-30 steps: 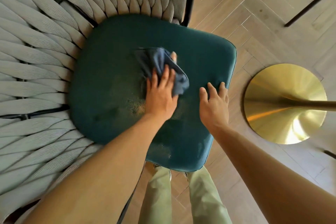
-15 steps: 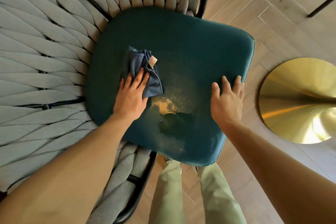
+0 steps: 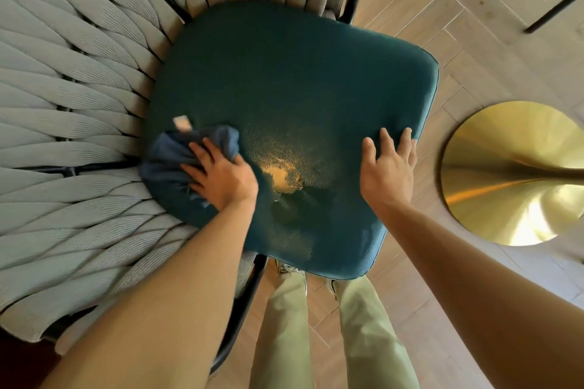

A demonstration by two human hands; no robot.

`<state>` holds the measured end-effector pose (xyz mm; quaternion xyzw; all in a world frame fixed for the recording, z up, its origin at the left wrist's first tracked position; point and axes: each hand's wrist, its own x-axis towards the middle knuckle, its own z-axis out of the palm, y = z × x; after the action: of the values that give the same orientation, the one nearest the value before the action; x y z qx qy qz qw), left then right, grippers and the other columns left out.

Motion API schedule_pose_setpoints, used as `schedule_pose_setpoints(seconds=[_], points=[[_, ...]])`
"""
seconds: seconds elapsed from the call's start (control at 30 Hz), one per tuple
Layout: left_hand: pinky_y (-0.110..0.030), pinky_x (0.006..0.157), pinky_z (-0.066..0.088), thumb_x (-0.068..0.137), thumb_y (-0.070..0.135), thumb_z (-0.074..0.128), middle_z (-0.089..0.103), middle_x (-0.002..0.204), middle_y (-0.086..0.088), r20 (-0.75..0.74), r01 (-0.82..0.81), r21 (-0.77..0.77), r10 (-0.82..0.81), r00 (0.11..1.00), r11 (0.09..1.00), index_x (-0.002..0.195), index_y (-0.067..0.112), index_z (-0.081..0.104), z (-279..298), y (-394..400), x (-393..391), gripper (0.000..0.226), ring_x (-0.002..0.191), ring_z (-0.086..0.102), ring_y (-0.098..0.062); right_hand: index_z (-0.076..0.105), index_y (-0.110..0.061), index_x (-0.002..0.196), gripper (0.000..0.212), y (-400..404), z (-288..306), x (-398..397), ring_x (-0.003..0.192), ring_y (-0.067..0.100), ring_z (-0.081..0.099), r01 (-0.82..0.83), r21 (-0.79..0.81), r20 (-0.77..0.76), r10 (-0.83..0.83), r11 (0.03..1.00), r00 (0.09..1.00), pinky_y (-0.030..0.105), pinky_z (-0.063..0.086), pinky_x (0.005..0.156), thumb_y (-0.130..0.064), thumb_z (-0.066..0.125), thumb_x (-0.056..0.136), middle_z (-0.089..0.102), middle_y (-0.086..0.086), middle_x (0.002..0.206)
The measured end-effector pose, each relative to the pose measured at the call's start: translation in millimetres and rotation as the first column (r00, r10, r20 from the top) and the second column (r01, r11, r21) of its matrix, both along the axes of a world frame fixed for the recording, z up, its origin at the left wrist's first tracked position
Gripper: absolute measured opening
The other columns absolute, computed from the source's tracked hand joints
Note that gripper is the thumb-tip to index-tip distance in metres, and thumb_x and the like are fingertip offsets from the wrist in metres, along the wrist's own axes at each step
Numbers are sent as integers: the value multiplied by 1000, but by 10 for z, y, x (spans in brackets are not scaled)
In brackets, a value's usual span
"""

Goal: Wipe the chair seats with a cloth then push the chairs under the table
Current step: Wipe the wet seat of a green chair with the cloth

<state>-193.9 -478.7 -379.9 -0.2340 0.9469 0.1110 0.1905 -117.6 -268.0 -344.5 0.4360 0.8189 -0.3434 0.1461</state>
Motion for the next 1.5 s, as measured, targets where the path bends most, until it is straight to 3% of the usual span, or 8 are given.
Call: schedule_pose_setpoints(seconds=[0.2, 0.47, 0.6, 0.7, 0.97, 1.2, 1.4, 1.5], points=[[-60, 112, 27, 91, 37, 30, 30, 157, -9, -41, 637, 4, -637, 770, 771, 148, 15, 37, -14, -150, 722, 62, 141, 28, -41, 29, -25, 151, 55, -6, 24, -3, 150, 21, -1, 4, -10, 4, -4, 1000, 1000, 38, 8, 121, -48, 30, 101, 2, 3, 164], [-62, 114, 16, 93, 37, 36, 15, 162, -9, -17, 248, 36, -247, 969, 968, 152, 12, 27, -38, 381, 476, 65, 144, 17, -45, 30, -26, 151, 55, 17, 1, 25, 150, 21, -1, -10, -10, -12, 10, 1000, 1000, 37, 7, 120, -48, 30, 101, 2, 3, 164], [-59, 111, 29, 86, 38, 32, 29, 158, -7, -36, 669, 54, -668, 743, 741, 147, 14, 38, 34, 412, 830, 66, 139, 30, -43, 31, -25, 151, 55, 30, 7, 17, 150, 20, -1, 2, -33, -12, -3, 999, 1000, 36, 7, 119, -49, 30, 101, 3, 3, 164], [-59, 108, 33, 86, 31, 41, 33, 156, -8, -18, 775, 15, -774, 632, 632, 145, 14, 42, 74, 23, 1062, 62, 139, 35, -39, 30, -25, 151, 56, 45, 30, 10, 150, 20, -2, 6, -64, -14, -7, 998, 1000, 36, 6, 120, -49, 29, 101, 2, 3, 164], [-63, 111, 24, 84, 43, 30, 27, 158, -10, -31, 457, 33, -456, 889, 889, 147, 13, 39, 64, 685, 734, 70, 137, 30, -47, 30, -27, 151, 55, 96, 44, 32, 150, 20, -2, -10, -101, -20, 8, 995, 1000, 36, 6, 120, -49, 27, 101, 1, 2, 164], [-55, 111, 31, 73, 32, 65, 33, 156, 0, -31, 947, 69, -948, 318, 315, 144, 20, 45, 141, 120, 1122, 75, 141, 32, -35, 32, -27, 150, 55, 135, 61, 39, 150, 20, -1, -20, -122, -15, 18, 992, 1000, 36, 7, 120, -50, 28, 100, 2, 1, 164], [-54, 108, 37, 85, 28, 53, 35, 154, -12, 86, 739, -116, -735, 673, 663, 144, 12, 42, 95, -391, 626, 61, 131, 41, -41, 31, -27, 151, 54, 125, 60, 35, 150, 20, -1, -23, -116, -18, 21, 993, 1000, 37, 8, 121, -49, 28, 101, 2, 2, 164], [-55, 105, 41, 86, 21, 56, 39, 151, -16, -11, 674, -125, -681, 733, 728, 140, 7, 46, 50, -520, 332, 57, 130, 43, -46, 32, -27, 150, 54, 137, 63, 40, 150, 20, -1, -25, -117, -24, 22, 993, 999, 35, 6, 120, -48, 28, 101, 2, 2, 164]])
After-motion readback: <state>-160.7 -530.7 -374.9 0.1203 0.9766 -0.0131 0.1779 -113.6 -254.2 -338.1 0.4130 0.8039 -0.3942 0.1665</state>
